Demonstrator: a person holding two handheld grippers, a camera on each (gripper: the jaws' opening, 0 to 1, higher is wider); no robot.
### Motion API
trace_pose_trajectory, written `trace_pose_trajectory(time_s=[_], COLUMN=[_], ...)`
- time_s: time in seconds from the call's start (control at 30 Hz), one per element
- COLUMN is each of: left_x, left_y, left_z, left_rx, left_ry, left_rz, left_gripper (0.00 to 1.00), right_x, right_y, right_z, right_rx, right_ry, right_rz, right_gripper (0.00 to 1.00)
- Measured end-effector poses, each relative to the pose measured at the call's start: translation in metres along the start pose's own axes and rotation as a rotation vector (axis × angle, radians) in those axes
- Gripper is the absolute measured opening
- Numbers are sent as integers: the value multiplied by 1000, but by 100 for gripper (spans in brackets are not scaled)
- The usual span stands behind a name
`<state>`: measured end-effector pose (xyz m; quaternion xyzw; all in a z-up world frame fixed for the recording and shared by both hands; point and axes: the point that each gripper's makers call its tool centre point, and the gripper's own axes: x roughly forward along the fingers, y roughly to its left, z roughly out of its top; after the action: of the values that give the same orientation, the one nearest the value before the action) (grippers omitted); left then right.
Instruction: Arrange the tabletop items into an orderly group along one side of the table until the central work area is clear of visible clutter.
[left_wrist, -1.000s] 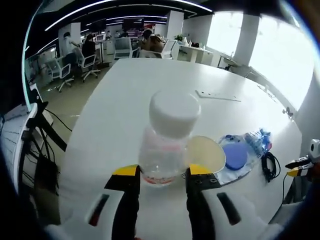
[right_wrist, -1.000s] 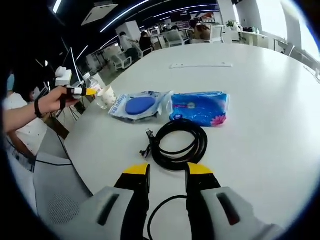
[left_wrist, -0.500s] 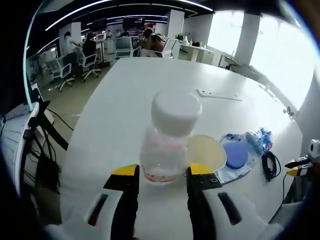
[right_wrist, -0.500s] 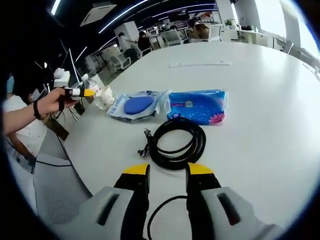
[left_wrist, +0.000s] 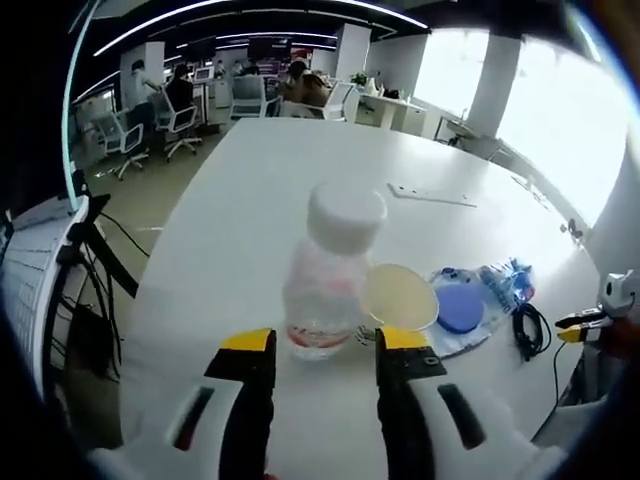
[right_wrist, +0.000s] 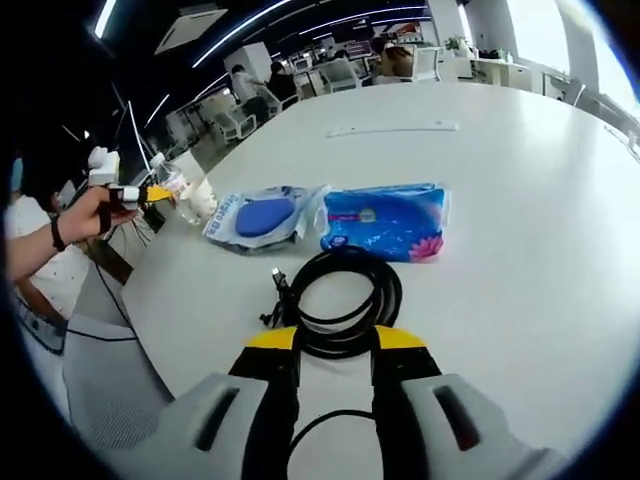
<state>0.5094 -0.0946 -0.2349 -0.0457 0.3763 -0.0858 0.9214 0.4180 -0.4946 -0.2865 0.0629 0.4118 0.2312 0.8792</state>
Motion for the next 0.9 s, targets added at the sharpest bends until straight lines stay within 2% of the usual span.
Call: trace_pose_trajectory(time_s=[0.47,0.67,0.9], left_x=[-13,-15,-18], left_y=[5,6,3], left_z=[-9,-14,-19], left_rx=[5,-5,-9], left_ry=[0,5,5], left_rz=[4,-3,-6], left_gripper=[38,39,38], right_x=[17,21,31], right_y=[-16,-25,-25], right_z=[5,3,8], right_rx=[22,51,76], right_ry=[22,37,40], right_rz=[-39,-81,-95], right_gripper=[22,21,21])
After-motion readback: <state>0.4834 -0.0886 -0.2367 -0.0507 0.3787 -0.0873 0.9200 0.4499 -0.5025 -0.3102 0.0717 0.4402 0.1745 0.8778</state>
